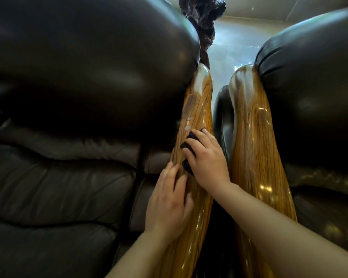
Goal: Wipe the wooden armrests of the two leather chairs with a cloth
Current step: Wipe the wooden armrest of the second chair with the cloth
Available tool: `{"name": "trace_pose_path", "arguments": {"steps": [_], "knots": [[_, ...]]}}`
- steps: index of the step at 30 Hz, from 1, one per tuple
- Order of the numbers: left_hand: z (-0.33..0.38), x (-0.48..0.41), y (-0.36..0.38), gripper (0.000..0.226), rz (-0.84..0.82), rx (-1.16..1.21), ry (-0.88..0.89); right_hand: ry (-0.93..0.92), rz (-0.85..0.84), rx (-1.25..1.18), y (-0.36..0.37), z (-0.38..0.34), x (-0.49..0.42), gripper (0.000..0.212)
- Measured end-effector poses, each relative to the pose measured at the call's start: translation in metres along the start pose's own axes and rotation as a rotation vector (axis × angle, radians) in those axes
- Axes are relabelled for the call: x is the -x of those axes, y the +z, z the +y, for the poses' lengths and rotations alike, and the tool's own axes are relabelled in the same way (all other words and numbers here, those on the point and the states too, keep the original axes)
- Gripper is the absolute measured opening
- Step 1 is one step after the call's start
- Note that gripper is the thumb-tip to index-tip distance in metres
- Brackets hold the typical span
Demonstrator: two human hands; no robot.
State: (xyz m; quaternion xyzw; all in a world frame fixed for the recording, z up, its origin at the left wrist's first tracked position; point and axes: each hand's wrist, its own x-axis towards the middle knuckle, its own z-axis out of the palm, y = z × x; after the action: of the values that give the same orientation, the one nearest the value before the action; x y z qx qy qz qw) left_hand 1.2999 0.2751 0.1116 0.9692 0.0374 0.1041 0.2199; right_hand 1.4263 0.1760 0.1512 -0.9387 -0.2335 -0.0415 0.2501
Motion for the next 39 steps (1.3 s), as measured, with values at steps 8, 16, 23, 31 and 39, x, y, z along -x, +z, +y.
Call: {"name": "trace_pose_path", "arguments": {"steps": [8, 16, 23, 31, 39], "knots": [[-0.009, -0.009, 0.006, 0.040, 0.012, 0.028, 0.045, -0.161, 0.002, 0.023, -0.008, 0.020, 0.008, 0.029], [-0.007, -0.010, 0.001, 0.043, 0.018, 0.100, 0.006, -0.393, -0.133, 0.063, -0.015, 0.028, 0.019, 0.031], [-0.006, -0.011, -0.001, 0.064, 0.016, 0.108, -0.034, -0.132, -0.073, 0.061, -0.004, 0.005, -0.015, 0.035], [-0.006, -0.012, -0.001, 0.066, -0.030, 0.086, -0.029, -0.373, -0.139, 0.033, -0.020, 0.033, 0.001, 0.034], [-0.005, -0.012, -0.002, 0.058, -0.036, 0.056, -0.031, -0.032, -0.052, 0.005, -0.007, 0.017, -0.041, 0.036]]}}
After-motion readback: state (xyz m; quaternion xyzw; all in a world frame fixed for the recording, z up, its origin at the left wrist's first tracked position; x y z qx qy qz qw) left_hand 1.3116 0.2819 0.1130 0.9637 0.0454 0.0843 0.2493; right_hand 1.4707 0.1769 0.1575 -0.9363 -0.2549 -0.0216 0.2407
